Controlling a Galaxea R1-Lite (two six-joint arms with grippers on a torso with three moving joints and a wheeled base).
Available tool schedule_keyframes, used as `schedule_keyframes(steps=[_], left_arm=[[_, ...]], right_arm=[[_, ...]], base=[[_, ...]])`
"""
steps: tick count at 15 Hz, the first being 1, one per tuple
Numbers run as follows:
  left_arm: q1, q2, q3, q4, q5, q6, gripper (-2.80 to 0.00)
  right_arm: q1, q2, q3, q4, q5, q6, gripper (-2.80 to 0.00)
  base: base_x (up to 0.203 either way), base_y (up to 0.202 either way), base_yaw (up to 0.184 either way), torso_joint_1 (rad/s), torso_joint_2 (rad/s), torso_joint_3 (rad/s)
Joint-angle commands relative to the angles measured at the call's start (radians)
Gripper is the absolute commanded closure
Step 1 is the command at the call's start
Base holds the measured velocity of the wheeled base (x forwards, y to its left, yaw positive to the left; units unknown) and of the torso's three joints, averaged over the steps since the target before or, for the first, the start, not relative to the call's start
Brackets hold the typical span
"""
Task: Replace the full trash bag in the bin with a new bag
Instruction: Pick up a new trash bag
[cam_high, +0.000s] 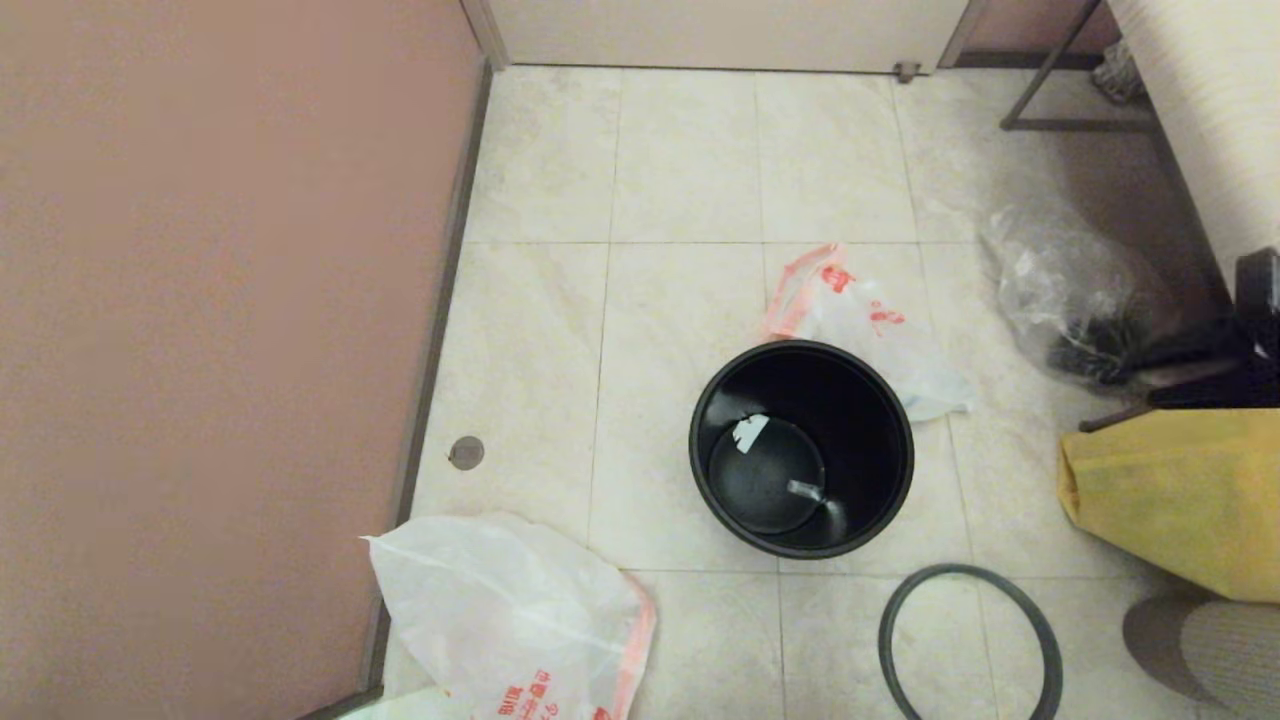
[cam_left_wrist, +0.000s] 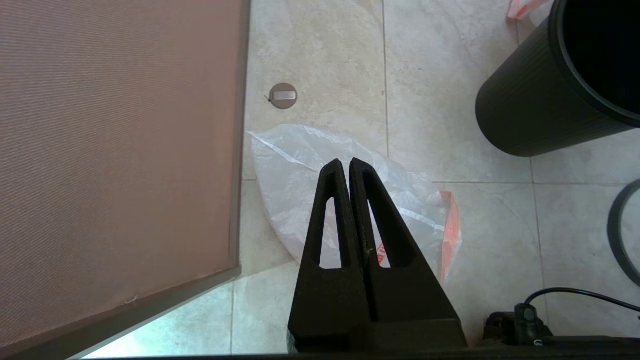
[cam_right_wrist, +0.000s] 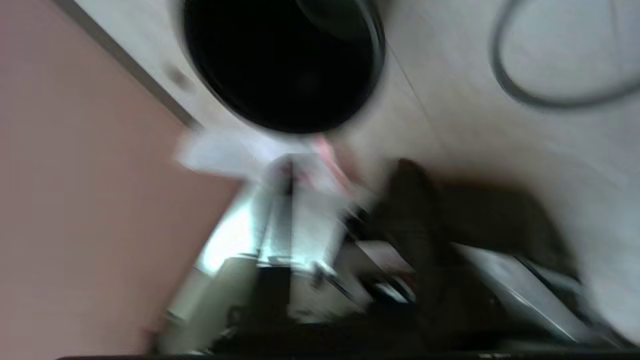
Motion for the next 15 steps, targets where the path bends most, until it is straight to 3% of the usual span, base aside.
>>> schedule_keyframes(steps=[1, 4, 8, 11, 15], left_arm=[[0.000, 0.001, 0.000, 0.000, 0.000, 0.000, 0.00], [0.000, 0.001, 0.000, 0.000, 0.000, 0.000, 0.00], [0.000, 0.001, 0.000, 0.000, 0.000, 0.000, 0.00], [0.000, 0.001, 0.000, 0.000, 0.000, 0.000, 0.00], [0.000, 0.001, 0.000, 0.000, 0.000, 0.000, 0.00]], right_arm=[[0.136, -0.123, 0.123, 0.004, -0.057, -0.001, 0.00], [0.272, -0.340, 0.284, 0.003, -0.084, -0.004, 0.00], [0.317, -0.677, 0.489, -0.006, -0.214, -0.032, 0.00], [0.260, -0.935, 0.595, -0.008, -0.347, -0.094, 0.00], [0.148, -1.197, 0.717, -0.008, -0.401, -0.245, 0.00]], base=[[0.000, 0.000, 0.000, 0.000, 0.00, 0.000], [0.000, 0.000, 0.000, 0.000, 0.00, 0.000], [0.000, 0.000, 0.000, 0.000, 0.00, 0.000], [0.000, 0.000, 0.000, 0.000, 0.00, 0.000], [0.000, 0.000, 0.000, 0.000, 0.00, 0.000]])
